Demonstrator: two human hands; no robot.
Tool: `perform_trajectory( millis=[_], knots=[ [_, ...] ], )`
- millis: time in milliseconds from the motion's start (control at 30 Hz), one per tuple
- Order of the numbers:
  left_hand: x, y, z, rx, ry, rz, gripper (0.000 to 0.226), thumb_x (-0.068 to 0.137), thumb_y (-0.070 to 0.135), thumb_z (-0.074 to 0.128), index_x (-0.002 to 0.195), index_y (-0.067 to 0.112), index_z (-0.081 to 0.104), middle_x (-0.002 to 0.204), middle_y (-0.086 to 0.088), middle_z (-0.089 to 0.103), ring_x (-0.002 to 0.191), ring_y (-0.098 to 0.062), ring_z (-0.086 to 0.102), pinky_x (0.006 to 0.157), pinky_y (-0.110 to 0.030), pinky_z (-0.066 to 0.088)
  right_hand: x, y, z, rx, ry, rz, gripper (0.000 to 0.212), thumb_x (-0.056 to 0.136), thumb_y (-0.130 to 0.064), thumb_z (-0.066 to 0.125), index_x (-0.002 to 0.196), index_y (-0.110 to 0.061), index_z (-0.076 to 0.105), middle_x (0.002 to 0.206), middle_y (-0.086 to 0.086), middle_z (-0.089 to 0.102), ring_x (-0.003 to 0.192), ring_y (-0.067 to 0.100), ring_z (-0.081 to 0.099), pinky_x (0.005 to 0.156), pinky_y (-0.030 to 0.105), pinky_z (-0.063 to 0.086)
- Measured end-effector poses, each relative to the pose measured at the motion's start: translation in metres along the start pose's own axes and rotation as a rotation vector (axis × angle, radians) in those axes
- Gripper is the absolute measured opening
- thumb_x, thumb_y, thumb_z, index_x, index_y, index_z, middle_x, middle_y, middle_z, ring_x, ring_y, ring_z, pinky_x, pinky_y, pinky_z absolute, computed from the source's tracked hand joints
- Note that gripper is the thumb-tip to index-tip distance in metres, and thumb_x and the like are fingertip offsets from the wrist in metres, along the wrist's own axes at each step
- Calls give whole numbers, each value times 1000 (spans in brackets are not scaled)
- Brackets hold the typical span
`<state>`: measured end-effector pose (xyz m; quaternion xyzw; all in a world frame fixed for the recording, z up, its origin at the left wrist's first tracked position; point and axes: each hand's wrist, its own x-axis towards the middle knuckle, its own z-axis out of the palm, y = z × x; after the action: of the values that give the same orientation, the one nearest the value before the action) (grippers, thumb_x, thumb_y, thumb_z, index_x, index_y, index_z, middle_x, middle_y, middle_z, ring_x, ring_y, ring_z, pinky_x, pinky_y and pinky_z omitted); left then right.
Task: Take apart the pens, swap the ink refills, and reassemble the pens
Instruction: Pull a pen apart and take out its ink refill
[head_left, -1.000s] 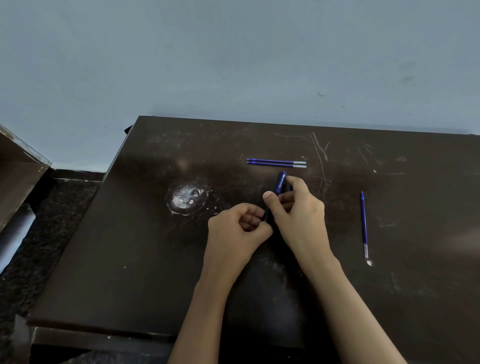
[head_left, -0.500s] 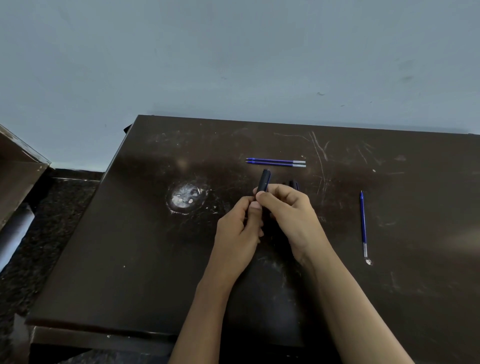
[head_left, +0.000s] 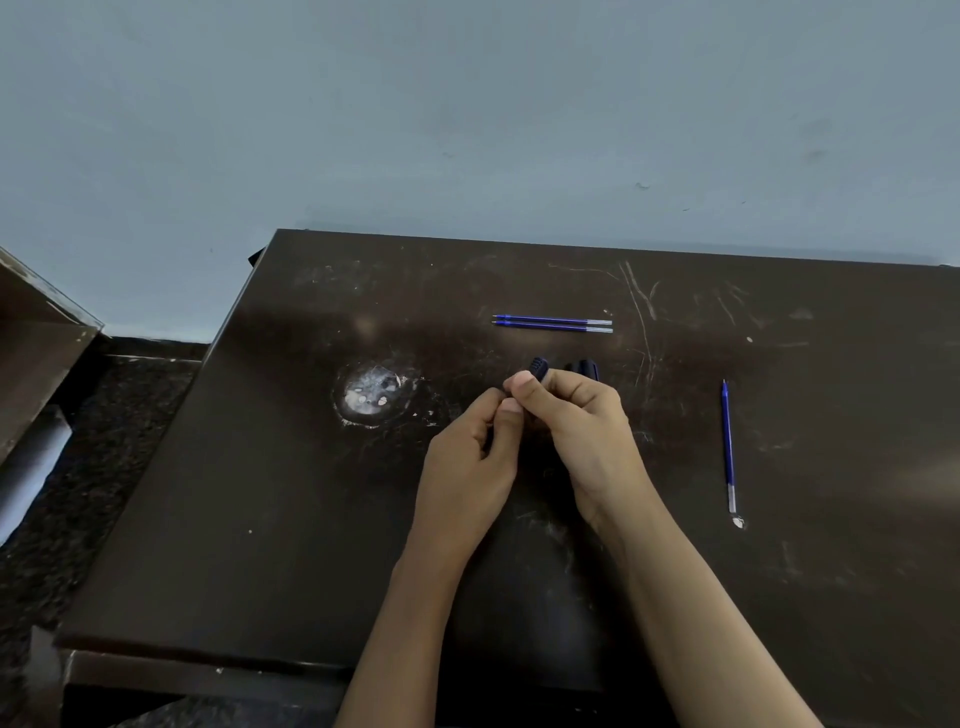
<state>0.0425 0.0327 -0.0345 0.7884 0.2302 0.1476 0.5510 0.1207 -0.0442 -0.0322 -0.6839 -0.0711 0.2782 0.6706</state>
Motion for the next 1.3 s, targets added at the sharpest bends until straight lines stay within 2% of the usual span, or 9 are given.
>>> perform_trajectory(
  millis=[100,233,367,600,700,933,1100,1200,1300],
  knots=[
    [1,-4,1,21,20,-10,26,99,38,43,81,36,61,64,21,58,62,4,53,60,-15,38,0,-4,-2,35,-14,44,26,90,-23,65,87,3,70,90,25,70,93,35,69,93,49,53],
    [0,-8,4,124,66,19,35,96,53,38,84,34,64,74,10,67,73,-5,63,66,-32,51,-1,-8,-4,85,-31,47,20,93,-20,61,90,-2,71,82,11,68,82,20,66,87,42,54],
    [-2,-8,2,186,170,4,41,96,50,39,63,30,51,55,5,51,51,-6,48,52,-17,36,1,-15,-11,167,143,-106,21,97,-16,52,106,-15,71,90,-4,68,83,5,59,75,23,49],
    [3,-3,-1,-32,297,-135,26,99,16,43,84,16,65,59,-4,46,56,-7,46,53,-10,39,-2,-8,-12,-786,206,-225,18,84,-28,71,100,-22,67,80,-11,64,78,7,62,74,23,53],
    [2,-6,0,17,301,-100,22,99,27,45,98,26,66,66,0,59,57,-5,53,57,-10,42,-5,-5,-2,-925,153,-155,27,84,-32,71,105,-16,65,95,-1,67,89,17,64,79,35,56],
    [4,-6,0,8,269,-175,27,99,19,42,99,21,69,65,5,57,58,8,53,58,-3,41,-9,-12,2,-1093,98,-21,26,90,-28,66,108,-11,61,104,7,63,93,22,64,75,30,53],
    [4,-10,0,88,239,-112,20,98,25,47,99,26,67,71,4,64,69,0,59,62,-7,42,-6,-8,-3,-975,158,-66,22,90,-28,66,106,-12,66,94,2,63,83,16,63,75,27,54],
    [3,-15,0,119,213,-81,15,95,33,52,98,33,66,76,10,67,73,-2,64,66,-15,47,-4,-10,-4,-599,244,-164,12,92,-25,63,98,-19,71,81,-8,69,72,3,66,68,11,51],
    [2,-16,0,162,139,-36,13,94,33,55,99,33,67,80,18,68,79,5,63,68,-15,50,-4,-6,0,-276,200,-54,14,83,-34,73,90,-21,72,69,-7,69,65,1,65,65,14,49]
  ],
)
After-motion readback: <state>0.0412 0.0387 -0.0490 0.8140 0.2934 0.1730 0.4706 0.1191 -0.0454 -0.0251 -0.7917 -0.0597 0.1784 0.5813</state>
